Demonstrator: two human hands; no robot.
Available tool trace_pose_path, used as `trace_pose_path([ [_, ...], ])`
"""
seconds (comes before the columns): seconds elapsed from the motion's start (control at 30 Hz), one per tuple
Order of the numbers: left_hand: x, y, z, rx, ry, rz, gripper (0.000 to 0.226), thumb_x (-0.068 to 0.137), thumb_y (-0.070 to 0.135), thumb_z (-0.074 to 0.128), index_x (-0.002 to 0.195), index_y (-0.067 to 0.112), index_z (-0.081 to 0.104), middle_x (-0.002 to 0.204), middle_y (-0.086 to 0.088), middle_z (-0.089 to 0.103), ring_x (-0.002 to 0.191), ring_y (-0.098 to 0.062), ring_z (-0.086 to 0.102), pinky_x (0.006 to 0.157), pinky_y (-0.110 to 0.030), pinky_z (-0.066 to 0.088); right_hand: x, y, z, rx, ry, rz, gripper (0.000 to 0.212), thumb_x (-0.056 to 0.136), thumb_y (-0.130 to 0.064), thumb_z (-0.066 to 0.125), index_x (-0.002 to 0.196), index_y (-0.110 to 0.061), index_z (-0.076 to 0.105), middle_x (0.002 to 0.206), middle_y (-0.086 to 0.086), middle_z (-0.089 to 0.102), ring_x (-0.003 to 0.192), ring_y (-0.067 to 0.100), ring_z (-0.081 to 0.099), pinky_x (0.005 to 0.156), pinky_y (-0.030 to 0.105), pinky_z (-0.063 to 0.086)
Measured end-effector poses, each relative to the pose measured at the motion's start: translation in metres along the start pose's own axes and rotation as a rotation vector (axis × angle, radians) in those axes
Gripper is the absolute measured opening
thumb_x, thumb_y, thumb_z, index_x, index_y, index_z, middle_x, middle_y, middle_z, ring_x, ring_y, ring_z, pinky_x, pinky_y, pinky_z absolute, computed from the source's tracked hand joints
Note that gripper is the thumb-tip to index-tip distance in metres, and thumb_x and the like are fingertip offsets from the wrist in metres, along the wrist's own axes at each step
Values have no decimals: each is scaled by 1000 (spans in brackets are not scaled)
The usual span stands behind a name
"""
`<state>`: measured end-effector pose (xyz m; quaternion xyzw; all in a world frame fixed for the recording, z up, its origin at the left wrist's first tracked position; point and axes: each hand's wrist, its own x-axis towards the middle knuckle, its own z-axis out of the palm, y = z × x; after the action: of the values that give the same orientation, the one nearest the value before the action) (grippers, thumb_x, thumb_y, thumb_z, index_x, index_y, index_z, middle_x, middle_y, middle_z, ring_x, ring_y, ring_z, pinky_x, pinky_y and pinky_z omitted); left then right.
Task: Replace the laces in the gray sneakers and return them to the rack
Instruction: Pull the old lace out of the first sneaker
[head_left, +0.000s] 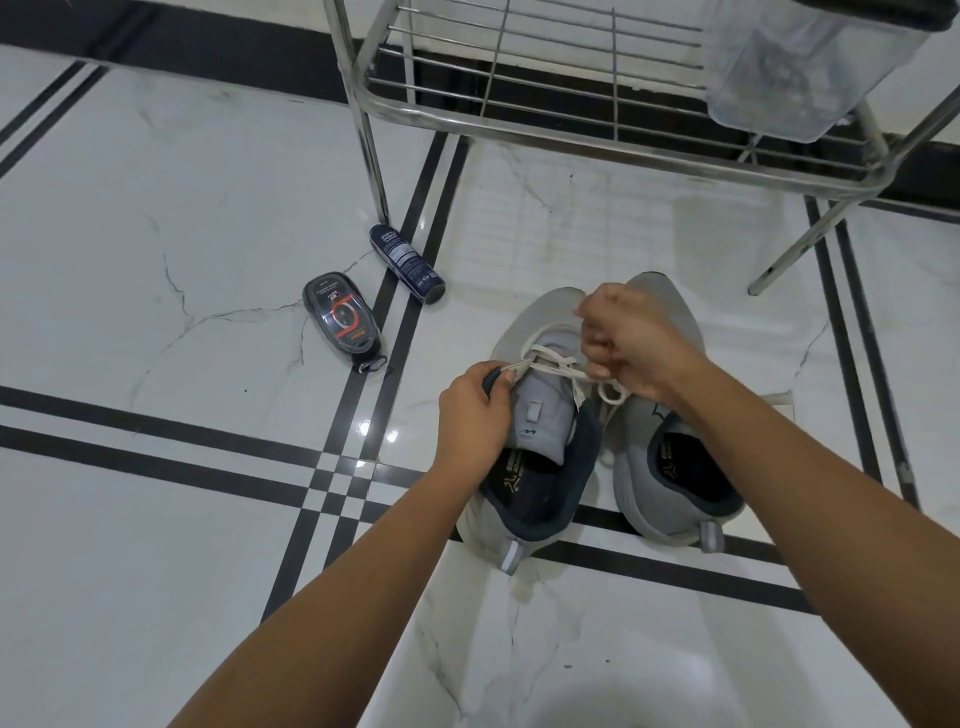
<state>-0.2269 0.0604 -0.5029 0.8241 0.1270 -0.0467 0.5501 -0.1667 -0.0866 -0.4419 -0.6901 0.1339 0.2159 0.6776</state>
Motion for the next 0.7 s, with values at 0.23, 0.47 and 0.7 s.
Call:
trace_pose_path([
  [0.23,1,0,0,5,15,-5,25,95,20,51,112,8,64,107,-8,67,93,-14,58,73,-10,36,2,8,12,-1361,-139,-228,17,90,-28,59,98,-13,63,104,4,49,98,21,52,79,30,40],
  [0.47,0,2,-1,17,-2,-4,27,96,20,50,116,8,62,112,-9,66,103,-19,59,78,-11,38,-3,1,-1,191,-2,15,26,96,-10,46,71,-14,40,48,-1,42,36,11,39,43,27,44],
  [0.7,0,4,-2,10,7,-16,26,96,19,50,115,7,62,112,-9,66,93,-9,54,73,-7,36,6,-12,-38,-1259,267,-171,19,86,-29,65,83,-11,60,92,10,61,80,23,54,65,30,41],
])
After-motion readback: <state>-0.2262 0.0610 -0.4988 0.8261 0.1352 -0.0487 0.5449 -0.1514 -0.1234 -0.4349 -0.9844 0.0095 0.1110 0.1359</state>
